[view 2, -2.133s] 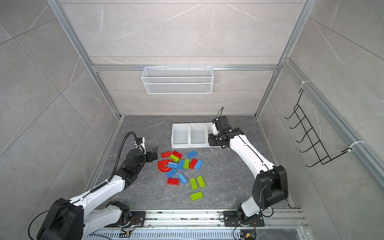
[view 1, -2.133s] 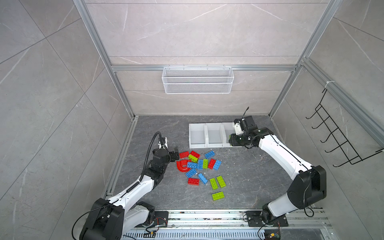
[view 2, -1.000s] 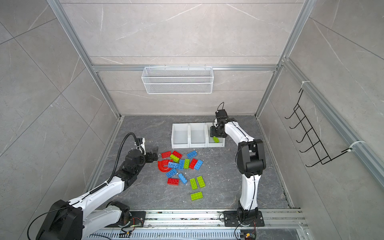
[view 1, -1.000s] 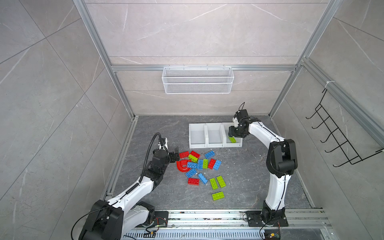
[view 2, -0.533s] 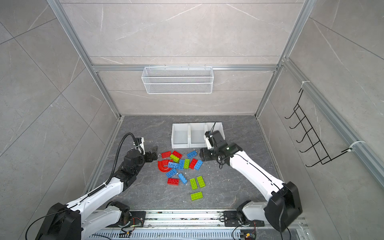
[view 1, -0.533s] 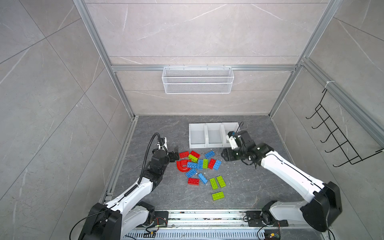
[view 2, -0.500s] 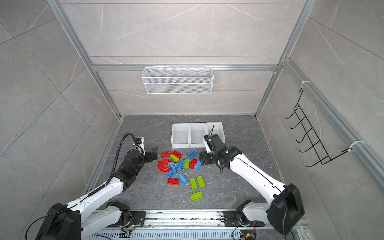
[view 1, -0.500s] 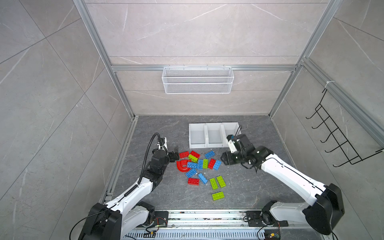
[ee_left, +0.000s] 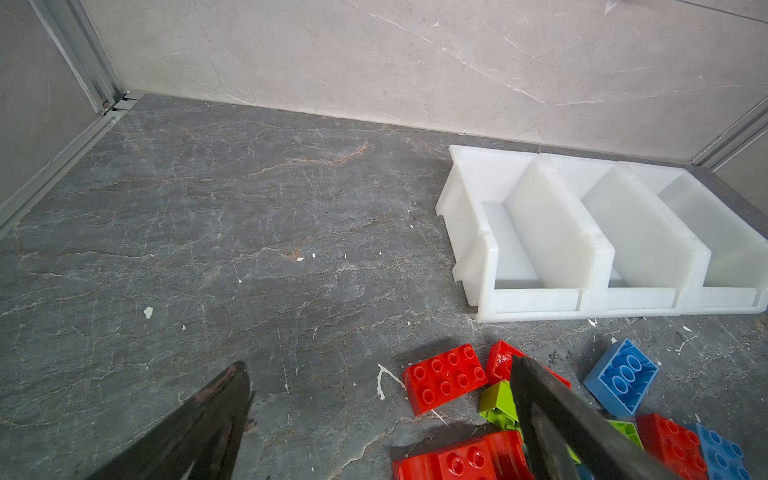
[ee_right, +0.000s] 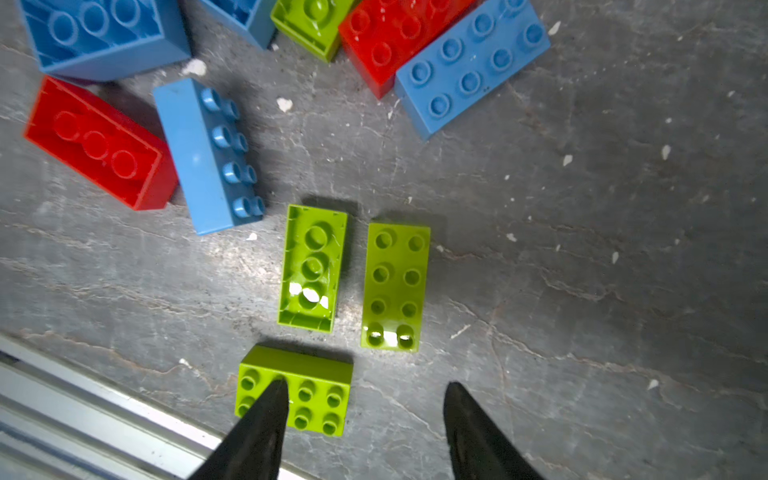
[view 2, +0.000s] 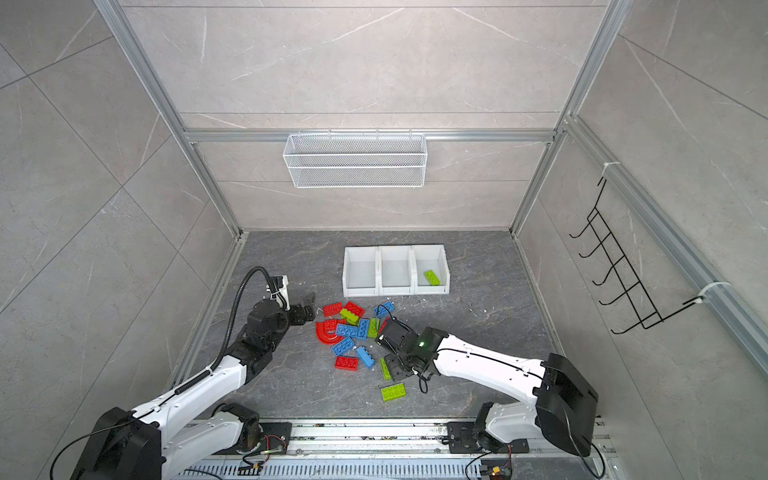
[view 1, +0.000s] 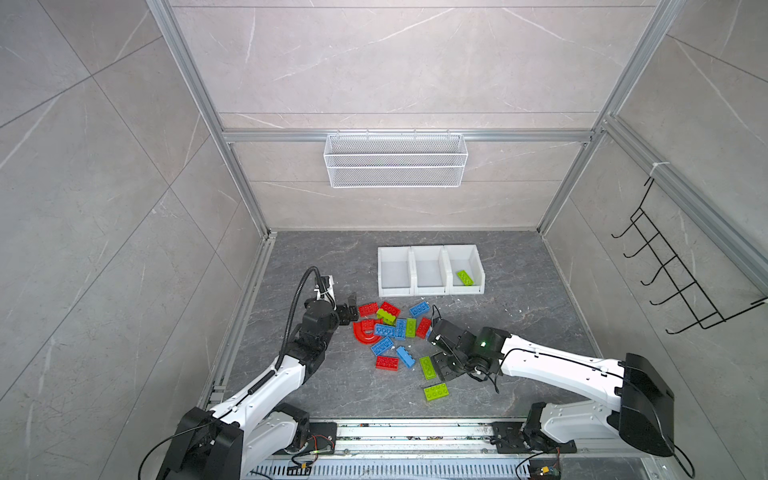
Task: Sort the legos into containers by color
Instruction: 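Move the right gripper back to another lime-green brick and grasp it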
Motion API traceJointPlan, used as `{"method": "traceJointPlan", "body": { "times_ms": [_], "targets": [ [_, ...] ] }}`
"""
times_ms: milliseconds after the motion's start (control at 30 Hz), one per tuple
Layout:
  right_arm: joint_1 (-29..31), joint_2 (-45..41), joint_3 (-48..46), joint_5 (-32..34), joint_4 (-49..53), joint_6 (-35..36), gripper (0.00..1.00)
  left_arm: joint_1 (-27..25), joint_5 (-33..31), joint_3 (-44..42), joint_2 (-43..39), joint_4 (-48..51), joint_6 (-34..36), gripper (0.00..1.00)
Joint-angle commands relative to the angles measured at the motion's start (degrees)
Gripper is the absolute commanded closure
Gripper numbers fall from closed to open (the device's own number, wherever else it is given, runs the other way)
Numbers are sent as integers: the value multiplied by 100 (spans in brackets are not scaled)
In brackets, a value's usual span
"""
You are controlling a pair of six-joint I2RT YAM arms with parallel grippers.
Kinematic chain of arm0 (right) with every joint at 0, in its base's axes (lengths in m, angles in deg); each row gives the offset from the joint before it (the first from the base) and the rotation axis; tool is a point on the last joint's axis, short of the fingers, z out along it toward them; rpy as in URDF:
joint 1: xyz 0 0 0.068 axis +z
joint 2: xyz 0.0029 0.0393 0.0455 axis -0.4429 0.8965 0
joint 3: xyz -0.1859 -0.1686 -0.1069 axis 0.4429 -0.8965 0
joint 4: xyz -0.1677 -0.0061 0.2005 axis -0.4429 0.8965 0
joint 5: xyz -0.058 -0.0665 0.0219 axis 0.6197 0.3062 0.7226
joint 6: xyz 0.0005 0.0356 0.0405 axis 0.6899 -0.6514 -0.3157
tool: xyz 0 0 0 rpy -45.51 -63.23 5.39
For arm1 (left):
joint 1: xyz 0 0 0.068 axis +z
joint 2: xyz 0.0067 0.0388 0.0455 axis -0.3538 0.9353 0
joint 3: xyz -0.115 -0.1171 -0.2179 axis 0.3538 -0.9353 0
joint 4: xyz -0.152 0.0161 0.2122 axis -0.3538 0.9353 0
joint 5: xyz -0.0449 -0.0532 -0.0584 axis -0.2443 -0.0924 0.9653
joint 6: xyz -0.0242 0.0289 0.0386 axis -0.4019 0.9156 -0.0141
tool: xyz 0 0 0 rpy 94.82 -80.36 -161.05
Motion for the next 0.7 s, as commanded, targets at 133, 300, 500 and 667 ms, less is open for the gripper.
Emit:
{"method": "traceJointPlan", "body": {
  "times_ms": [133,300,500,667],
  "targets": [
    [15,321,-213,271,-294,-129,38,19,-2,-18,-112,-251,82,0],
    [-50,589,-272,217,-534,-36,38,19,-8,-19,-104,-247,90,0],
    [-256,791,-425,69,-814,48,42,23,-21,-25,-87,-247,86,0],
    [-373,919,-543,-59,-1031,74,48,21,-15,-14,-80,-247,84,0]
  ]
}}
